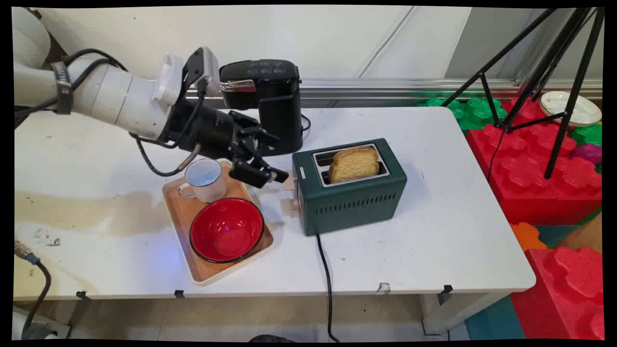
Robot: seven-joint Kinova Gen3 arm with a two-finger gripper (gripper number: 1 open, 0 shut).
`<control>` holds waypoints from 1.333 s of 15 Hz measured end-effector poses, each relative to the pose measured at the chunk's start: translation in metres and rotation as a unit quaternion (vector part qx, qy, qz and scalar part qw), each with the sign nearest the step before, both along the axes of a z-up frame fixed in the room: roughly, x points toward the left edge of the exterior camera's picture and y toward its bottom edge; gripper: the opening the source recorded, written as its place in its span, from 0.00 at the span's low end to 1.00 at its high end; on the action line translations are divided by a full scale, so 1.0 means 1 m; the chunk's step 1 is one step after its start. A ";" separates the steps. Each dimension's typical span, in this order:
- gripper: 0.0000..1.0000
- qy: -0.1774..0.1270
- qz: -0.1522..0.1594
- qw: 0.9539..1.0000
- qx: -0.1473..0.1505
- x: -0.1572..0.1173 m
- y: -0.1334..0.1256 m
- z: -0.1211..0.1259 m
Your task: Press the toaster switch
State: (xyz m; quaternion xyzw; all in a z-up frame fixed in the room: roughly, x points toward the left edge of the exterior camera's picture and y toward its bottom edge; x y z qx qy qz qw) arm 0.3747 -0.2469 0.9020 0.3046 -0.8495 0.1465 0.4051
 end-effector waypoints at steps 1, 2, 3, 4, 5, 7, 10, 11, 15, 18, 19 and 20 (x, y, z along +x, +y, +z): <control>1.00 -0.001 -0.001 1.000 -0.002 0.003 0.001 -0.003; 1.00 -0.002 -0.003 1.000 -0.003 0.005 0.003 -0.005; 1.00 -0.003 -0.005 1.000 -0.004 0.007 0.004 -0.007; 1.00 -0.004 -0.007 1.000 -0.005 0.009 0.004 -0.009; 0.00 -0.006 -0.009 1.000 -0.006 0.011 0.005 -0.011; 0.00 -0.007 -0.013 1.000 -0.008 0.014 0.007 -0.014; 0.00 -0.011 -0.018 1.000 -0.010 0.017 0.008 -0.018; 0.00 -0.012 -0.018 1.000 -0.011 0.017 0.008 -0.019; 0.00 -0.015 -0.016 1.000 -0.008 0.017 0.006 -0.025; 0.00 -0.015 -0.012 1.000 -0.006 0.015 0.002 -0.028; 0.00 -0.015 -0.010 1.000 -0.005 0.014 0.001 -0.029; 0.00 -0.014 -0.009 1.000 -0.004 0.013 0.000 -0.030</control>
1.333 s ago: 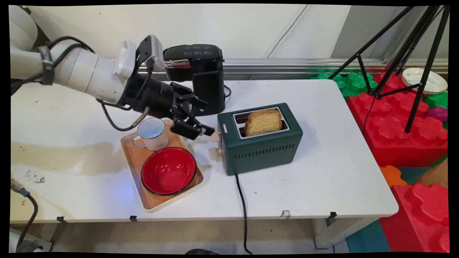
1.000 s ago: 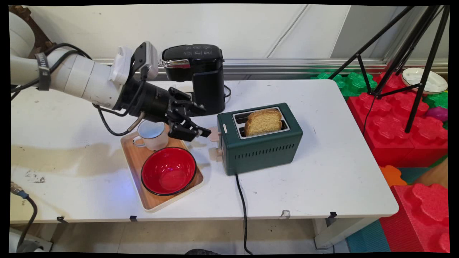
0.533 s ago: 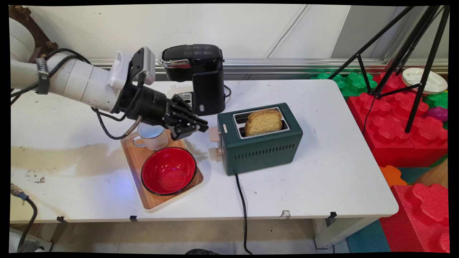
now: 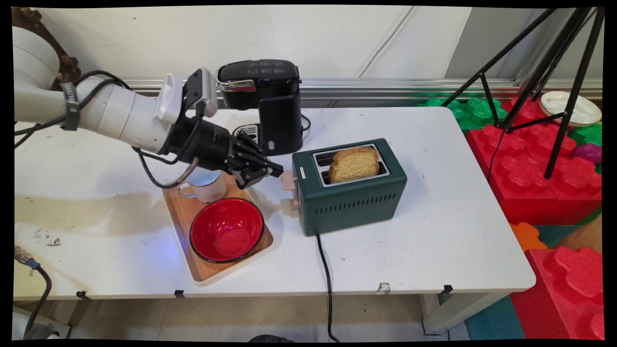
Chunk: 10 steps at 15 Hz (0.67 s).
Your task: Press the toaster switch
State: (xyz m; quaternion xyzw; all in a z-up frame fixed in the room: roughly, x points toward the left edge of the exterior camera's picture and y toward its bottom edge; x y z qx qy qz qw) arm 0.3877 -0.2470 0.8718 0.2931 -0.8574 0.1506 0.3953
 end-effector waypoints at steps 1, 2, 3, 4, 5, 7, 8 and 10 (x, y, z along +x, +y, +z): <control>0.00 0.001 0.002 1.000 0.001 -0.001 -0.002 -0.001; 0.00 0.001 0.003 1.000 0.002 -0.002 -0.004 -0.003; 0.00 0.002 0.003 1.000 0.003 -0.002 -0.005 -0.004; 0.00 0.002 0.004 1.000 0.003 -0.003 -0.006 -0.005; 0.00 0.003 0.005 1.000 0.005 -0.003 -0.007 -0.007; 0.00 0.005 0.007 1.000 0.007 -0.005 -0.010 -0.010; 0.00 0.006 0.007 1.000 0.008 -0.006 -0.011 -0.012; 0.00 0.007 0.008 1.000 0.009 -0.008 -0.013 -0.014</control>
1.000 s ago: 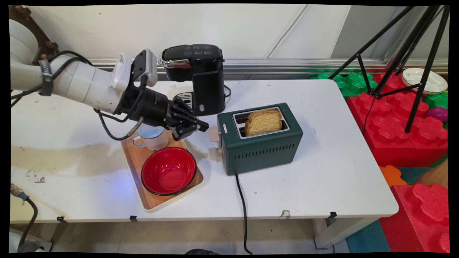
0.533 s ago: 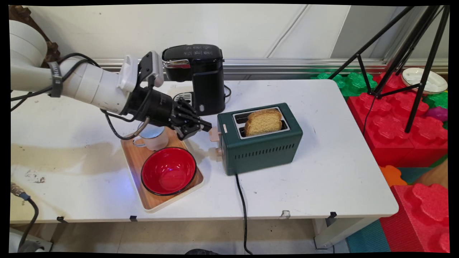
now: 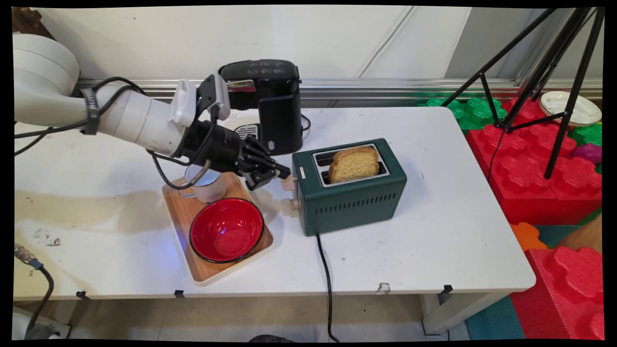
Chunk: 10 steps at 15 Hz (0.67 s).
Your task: Press the toaster switch
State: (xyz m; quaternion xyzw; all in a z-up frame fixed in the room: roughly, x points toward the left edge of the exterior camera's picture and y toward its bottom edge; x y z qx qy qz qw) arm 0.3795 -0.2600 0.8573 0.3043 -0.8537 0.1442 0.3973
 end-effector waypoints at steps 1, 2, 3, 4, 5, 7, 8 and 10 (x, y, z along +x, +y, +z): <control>0.00 0.000 0.000 1.000 0.000 -0.001 -0.001 -0.001; 0.00 0.001 0.001 1.000 0.001 -0.003 -0.003 -0.003; 0.00 0.001 0.001 1.000 0.001 -0.004 -0.004 -0.005; 0.00 0.002 0.001 1.000 0.002 -0.005 -0.006 -0.007; 0.00 0.002 0.001 1.000 0.003 -0.006 -0.007 -0.008; 0.00 0.001 0.000 1.000 0.005 -0.008 -0.008 -0.011; 0.00 0.001 0.000 1.000 0.006 -0.008 -0.009 -0.013; 0.00 -0.001 -0.001 1.000 0.008 -0.009 -0.009 -0.016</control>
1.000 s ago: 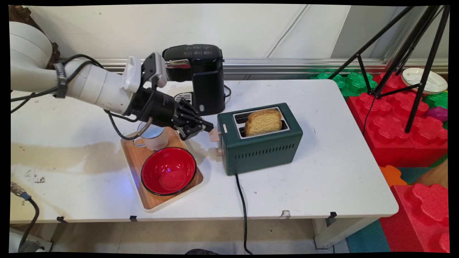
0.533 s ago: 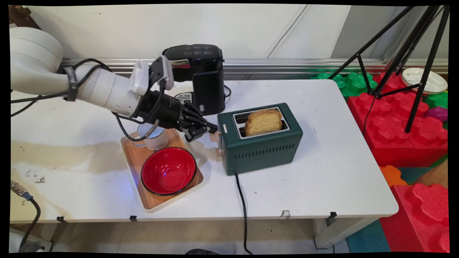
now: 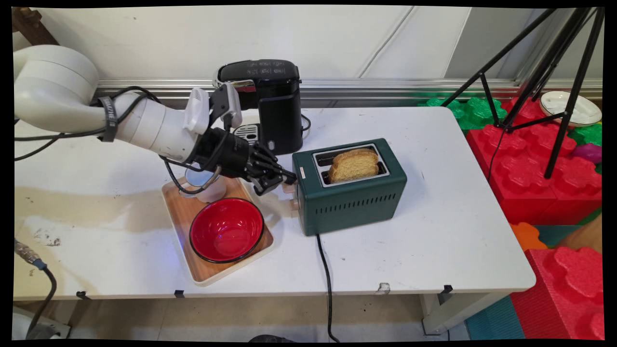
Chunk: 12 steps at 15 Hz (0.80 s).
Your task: Press the toaster switch
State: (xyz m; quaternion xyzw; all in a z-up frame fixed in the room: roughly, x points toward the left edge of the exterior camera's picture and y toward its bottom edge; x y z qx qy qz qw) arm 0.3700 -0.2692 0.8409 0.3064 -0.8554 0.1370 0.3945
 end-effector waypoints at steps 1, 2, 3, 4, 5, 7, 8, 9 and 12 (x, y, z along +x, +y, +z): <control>0.00 -0.001 0.000 1.000 0.001 0.000 0.000 -0.001; 0.00 -0.002 -0.001 1.000 0.002 -0.001 0.000 -0.004; 0.00 -0.002 -0.002 1.000 0.003 -0.001 0.000 -0.005; 0.00 -0.003 -0.003 1.000 0.005 -0.001 0.000 -0.007; 0.00 -0.004 -0.004 1.000 0.006 -0.001 0.000 -0.010; 0.00 -0.006 -0.005 1.000 0.008 -0.001 0.001 -0.014; 0.00 -0.007 -0.006 1.000 0.008 -0.001 0.001 -0.016; 0.00 -0.008 -0.007 1.000 0.009 -0.001 0.001 -0.019; 0.00 -0.010 -0.009 1.000 0.011 0.000 0.003 -0.025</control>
